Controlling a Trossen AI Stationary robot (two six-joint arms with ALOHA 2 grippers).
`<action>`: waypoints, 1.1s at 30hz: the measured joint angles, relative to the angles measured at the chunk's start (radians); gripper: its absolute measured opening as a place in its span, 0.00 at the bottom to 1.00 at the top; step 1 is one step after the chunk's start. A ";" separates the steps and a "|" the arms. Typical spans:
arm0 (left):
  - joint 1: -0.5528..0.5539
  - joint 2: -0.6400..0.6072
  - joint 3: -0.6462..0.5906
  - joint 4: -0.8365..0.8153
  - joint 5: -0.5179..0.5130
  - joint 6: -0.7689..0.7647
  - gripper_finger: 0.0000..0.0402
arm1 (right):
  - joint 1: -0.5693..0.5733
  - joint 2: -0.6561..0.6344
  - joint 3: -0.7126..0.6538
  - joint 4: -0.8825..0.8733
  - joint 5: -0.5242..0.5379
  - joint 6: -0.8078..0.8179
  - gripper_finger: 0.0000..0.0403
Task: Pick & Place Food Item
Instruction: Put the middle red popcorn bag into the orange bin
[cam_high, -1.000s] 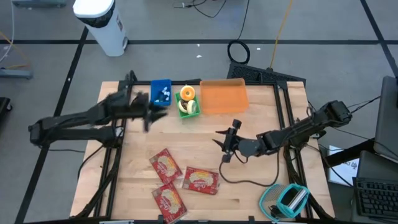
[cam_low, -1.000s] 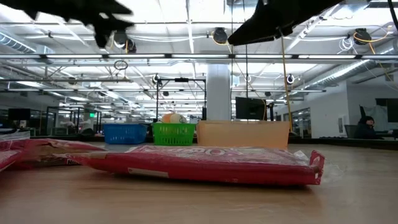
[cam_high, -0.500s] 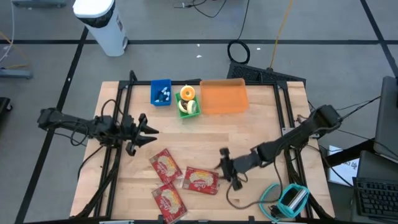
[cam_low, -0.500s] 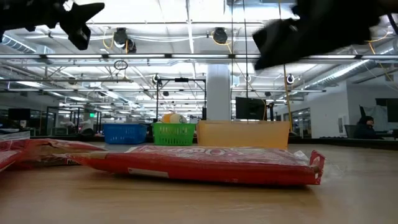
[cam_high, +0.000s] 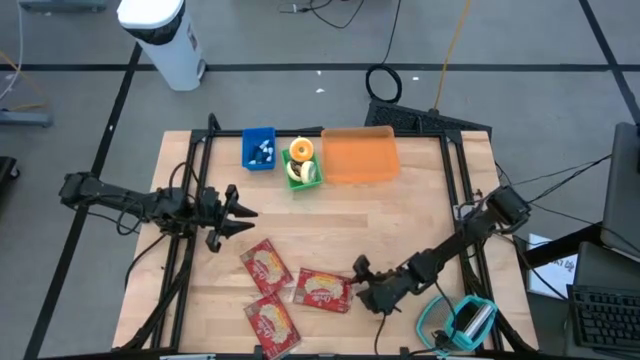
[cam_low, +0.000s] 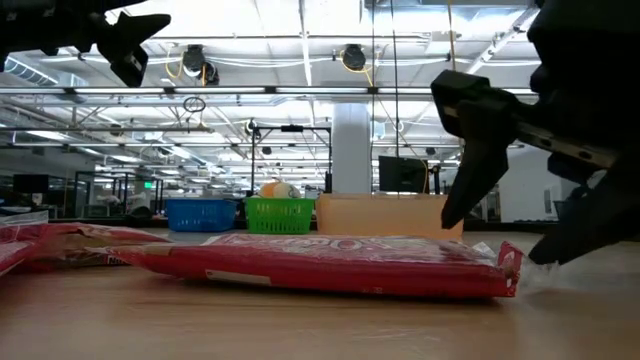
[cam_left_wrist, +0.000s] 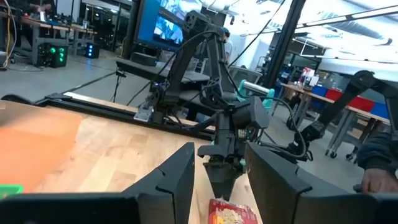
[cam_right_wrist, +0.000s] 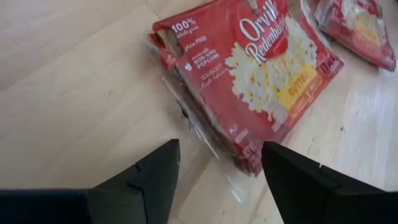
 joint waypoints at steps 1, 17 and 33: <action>0.000 0.000 0.000 0.000 0.000 0.000 0.36 | -0.006 0.008 0.000 0.002 0.002 -0.015 0.55; 0.000 0.000 0.000 0.000 0.000 0.000 0.36 | -0.147 0.038 0.000 0.009 -0.203 -0.056 0.34; 0.000 0.000 0.000 0.000 0.000 0.001 0.36 | -0.159 -0.049 -0.008 0.113 -0.181 0.016 0.00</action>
